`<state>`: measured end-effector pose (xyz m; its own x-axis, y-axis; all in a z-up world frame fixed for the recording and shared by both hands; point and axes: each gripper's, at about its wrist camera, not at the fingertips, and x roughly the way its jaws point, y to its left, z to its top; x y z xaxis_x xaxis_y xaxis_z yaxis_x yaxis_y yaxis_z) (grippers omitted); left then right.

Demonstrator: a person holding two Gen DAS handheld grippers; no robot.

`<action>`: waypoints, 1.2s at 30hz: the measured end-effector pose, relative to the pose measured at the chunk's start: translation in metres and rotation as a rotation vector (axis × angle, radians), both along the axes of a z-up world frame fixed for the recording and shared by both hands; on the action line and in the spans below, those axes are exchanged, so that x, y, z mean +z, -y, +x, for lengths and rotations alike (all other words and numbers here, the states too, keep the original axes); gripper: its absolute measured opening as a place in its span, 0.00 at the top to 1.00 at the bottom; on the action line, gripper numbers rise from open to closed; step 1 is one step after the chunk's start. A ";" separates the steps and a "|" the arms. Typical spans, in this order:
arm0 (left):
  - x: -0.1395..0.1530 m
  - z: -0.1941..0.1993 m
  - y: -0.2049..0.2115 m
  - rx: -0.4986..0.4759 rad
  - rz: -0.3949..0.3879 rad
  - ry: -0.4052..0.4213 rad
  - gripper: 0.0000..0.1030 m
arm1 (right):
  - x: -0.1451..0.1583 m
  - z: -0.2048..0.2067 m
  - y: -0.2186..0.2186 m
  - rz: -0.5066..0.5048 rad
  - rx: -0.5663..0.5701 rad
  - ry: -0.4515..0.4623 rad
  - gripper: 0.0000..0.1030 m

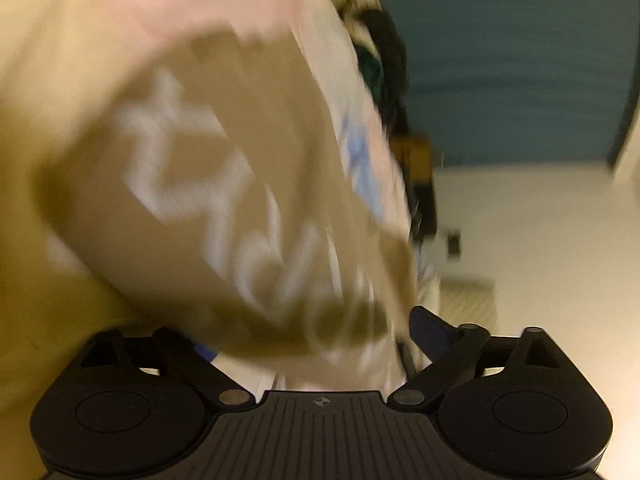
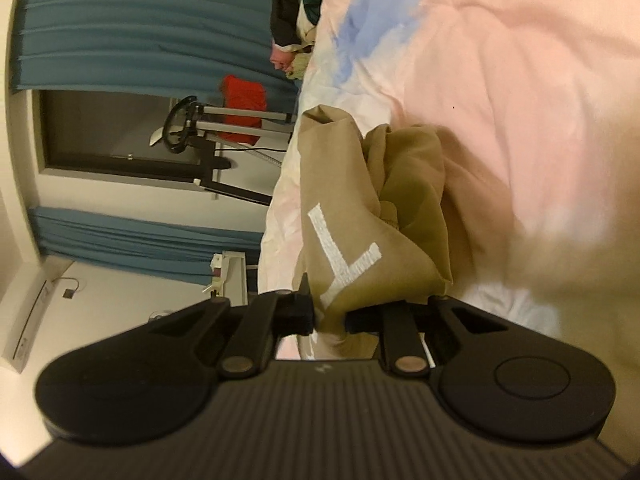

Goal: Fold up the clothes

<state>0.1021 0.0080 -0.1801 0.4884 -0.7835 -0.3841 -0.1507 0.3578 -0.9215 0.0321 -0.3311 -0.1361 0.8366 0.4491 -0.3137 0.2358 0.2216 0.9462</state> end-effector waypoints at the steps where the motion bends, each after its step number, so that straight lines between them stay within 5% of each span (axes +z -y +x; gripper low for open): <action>1: -0.002 -0.001 -0.004 0.027 -0.005 -0.005 0.20 | 0.001 0.000 0.001 0.000 0.002 0.005 0.84; 4: -0.007 -0.002 -0.014 0.092 -0.016 -0.017 0.37 | 0.004 -0.001 0.005 -0.008 0.002 0.017 0.84; 13: 0.008 0.001 -0.007 0.075 0.020 0.035 0.63 | 0.012 -0.013 0.007 -0.047 -0.036 0.010 0.84; 19: 0.062 0.032 0.020 -0.006 0.080 0.085 0.71 | 0.040 -0.011 0.025 -0.018 -0.067 0.008 0.84; 29: 0.143 0.179 0.171 -0.101 0.146 0.062 0.73 | 0.112 0.077 0.134 -0.122 -0.225 0.013 0.84; 36: 0.148 0.273 0.307 -0.173 0.120 0.286 0.74 | 0.143 0.143 0.217 -0.413 -0.408 0.171 0.84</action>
